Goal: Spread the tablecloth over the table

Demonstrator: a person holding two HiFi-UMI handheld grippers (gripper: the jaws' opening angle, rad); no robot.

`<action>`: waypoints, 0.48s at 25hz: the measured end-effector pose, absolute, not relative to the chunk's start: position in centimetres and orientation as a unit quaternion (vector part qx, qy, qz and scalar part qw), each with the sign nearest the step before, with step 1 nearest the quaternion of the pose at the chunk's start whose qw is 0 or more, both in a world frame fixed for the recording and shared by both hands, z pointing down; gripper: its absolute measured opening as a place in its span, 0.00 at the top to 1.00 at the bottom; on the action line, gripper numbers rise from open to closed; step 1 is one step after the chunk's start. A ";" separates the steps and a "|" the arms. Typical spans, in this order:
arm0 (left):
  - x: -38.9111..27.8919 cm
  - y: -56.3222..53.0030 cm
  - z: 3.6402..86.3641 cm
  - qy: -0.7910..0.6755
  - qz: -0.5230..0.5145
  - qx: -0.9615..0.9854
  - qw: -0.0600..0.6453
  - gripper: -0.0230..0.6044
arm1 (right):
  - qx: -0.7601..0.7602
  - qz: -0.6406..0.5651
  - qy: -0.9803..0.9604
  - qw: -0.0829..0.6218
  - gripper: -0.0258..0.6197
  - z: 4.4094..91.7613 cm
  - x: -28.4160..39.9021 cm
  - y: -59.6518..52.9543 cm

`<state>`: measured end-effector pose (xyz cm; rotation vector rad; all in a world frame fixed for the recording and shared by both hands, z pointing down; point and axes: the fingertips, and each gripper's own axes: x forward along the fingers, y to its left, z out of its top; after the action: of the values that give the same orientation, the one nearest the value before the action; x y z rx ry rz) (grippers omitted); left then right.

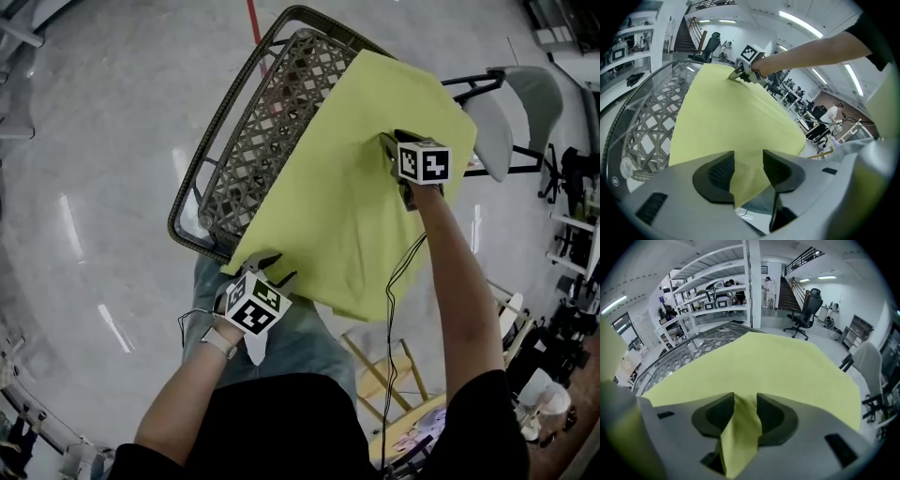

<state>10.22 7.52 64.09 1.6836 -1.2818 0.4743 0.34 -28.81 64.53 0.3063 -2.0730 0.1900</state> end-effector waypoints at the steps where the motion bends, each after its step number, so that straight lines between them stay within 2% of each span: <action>1: 9.5 7.7 64.1 -0.526 0.192 0.684 0.468 0.66 | 0.126 0.079 -0.856 0.495 0.72 64.5 -0.4 -28.6; 12: 1.6 9.8 64.0 -0.564 0.188 0.661 0.458 0.66 | 0.120 0.083 -0.863 0.483 0.74 64.3 -8.6 -26.1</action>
<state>1.59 9.85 64.00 1.6280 -1.3893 0.4641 -8.60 -26.11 64.29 0.2932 -2.1025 0.2028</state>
